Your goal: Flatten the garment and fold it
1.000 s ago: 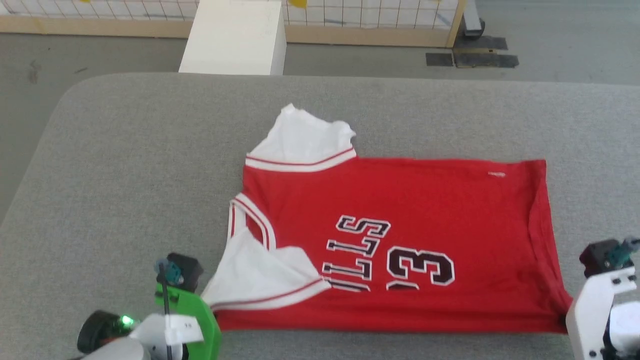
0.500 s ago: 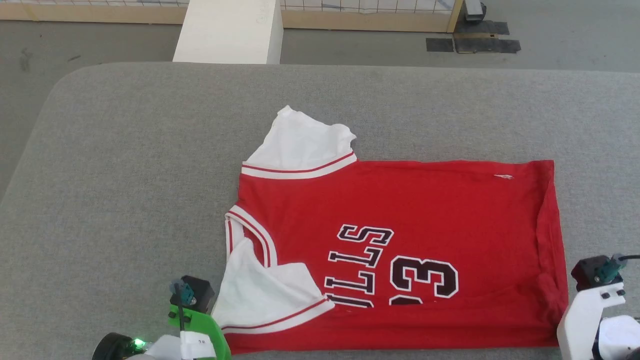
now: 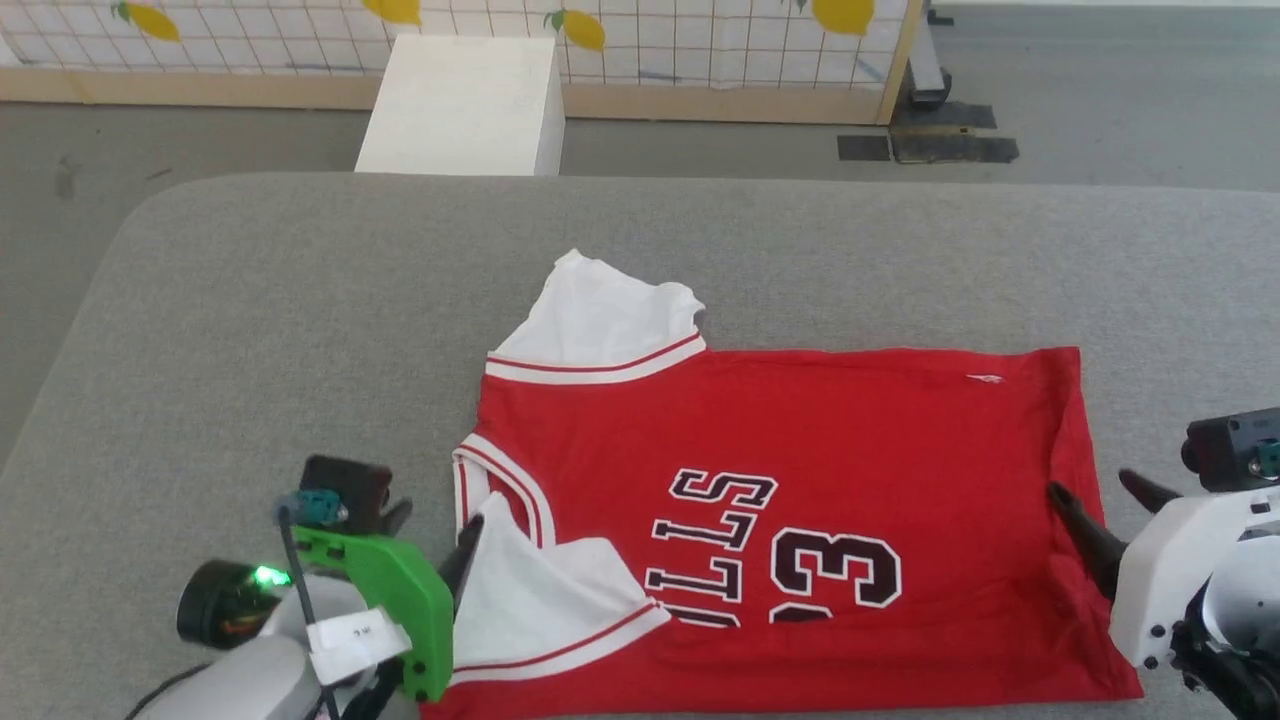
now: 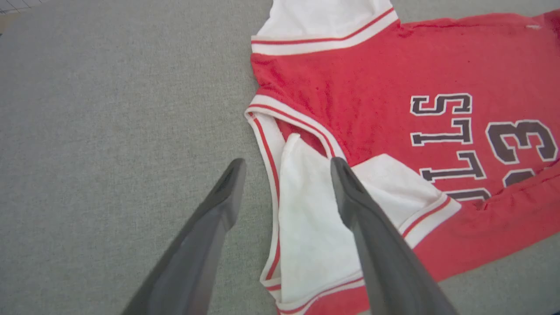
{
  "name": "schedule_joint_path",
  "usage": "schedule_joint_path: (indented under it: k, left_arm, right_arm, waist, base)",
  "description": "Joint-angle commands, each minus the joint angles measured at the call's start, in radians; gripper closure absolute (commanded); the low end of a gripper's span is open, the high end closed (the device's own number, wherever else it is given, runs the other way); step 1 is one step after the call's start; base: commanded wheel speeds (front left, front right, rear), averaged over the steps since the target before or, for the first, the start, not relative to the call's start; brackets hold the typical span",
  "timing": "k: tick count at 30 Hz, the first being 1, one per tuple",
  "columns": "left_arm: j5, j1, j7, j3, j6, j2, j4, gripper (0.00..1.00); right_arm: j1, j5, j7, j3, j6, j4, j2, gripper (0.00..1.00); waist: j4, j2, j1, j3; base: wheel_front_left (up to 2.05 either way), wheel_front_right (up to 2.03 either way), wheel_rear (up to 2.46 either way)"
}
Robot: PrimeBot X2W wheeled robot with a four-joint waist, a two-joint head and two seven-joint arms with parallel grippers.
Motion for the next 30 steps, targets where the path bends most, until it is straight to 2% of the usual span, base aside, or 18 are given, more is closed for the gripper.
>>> schedule_joint_path:
  k: [1,7,12,14,17,23,27,30]
  left_arm:
    - [0.011,-0.020,-0.036,0.017,-0.006,-0.008,0.005,0.00]
    - [0.033,-0.065,-0.140,0.066,-0.033,-0.022,0.016,0.00]
    - [0.043,-0.153,-0.105,0.068,-0.096,-0.005,0.032,0.00]
    - [0.028,-0.208,-0.054,0.064,-0.143,0.000,0.043,0.00]
    - [0.018,-0.321,0.067,0.040,-0.247,0.032,0.068,0.00]
    - [-0.020,-0.556,0.313,0.030,-0.394,0.071,0.177,0.00]
    - [-0.055,-0.685,0.459,0.038,-0.440,0.085,0.287,0.00]
    - [-0.076,-0.759,0.544,0.046,-0.445,0.085,0.356,0.00]
  right_arm:
    - [-0.012,0.010,-0.053,0.011,-0.001,-0.010,0.005,0.00]
    - [-0.023,0.001,-0.253,0.034,-0.001,-0.019,0.033,0.00]
    - [-0.032,-0.015,-0.325,0.038,-0.001,-0.013,0.082,0.00]
    - [-0.042,-0.025,-0.339,0.039,-0.001,-0.016,0.100,0.00]
    - [-0.066,-0.042,-0.350,0.055,-0.001,-0.031,0.122,0.00]
    - [-0.118,-0.066,-0.357,0.074,-0.001,-0.089,0.168,0.00]
    - [-0.140,-0.077,-0.361,0.091,-0.001,-0.124,0.190,0.00]
    - [-0.149,-0.079,-0.367,0.096,-0.001,-0.138,0.199,0.00]
  waist:
    - [-0.010,-0.0001,0.0000,-0.004]
    - [-0.047,-0.0001,0.0000,0.028]
    - [-0.092,-0.0001,0.0000,0.084]
    - [-0.112,-0.0001,0.0000,0.113]
    - [-0.156,-0.0001,0.0000,0.174]
    - [-0.240,-0.0001,0.0000,0.297]
    - [-0.288,-0.0001,0.0000,0.356]
    - [-0.314,-0.0001,0.0000,0.384]
  base:
    - [0.00,0.00,0.00]
    - [0.00,0.00,0.00]
    - [0.00,0.00,0.00]
    - [0.00,0.00,0.00]
    - [0.00,0.00,0.00]
    - [0.00,0.00,0.00]
    - [0.00,0.00,0.00]
    - [0.00,0.00,0.00]
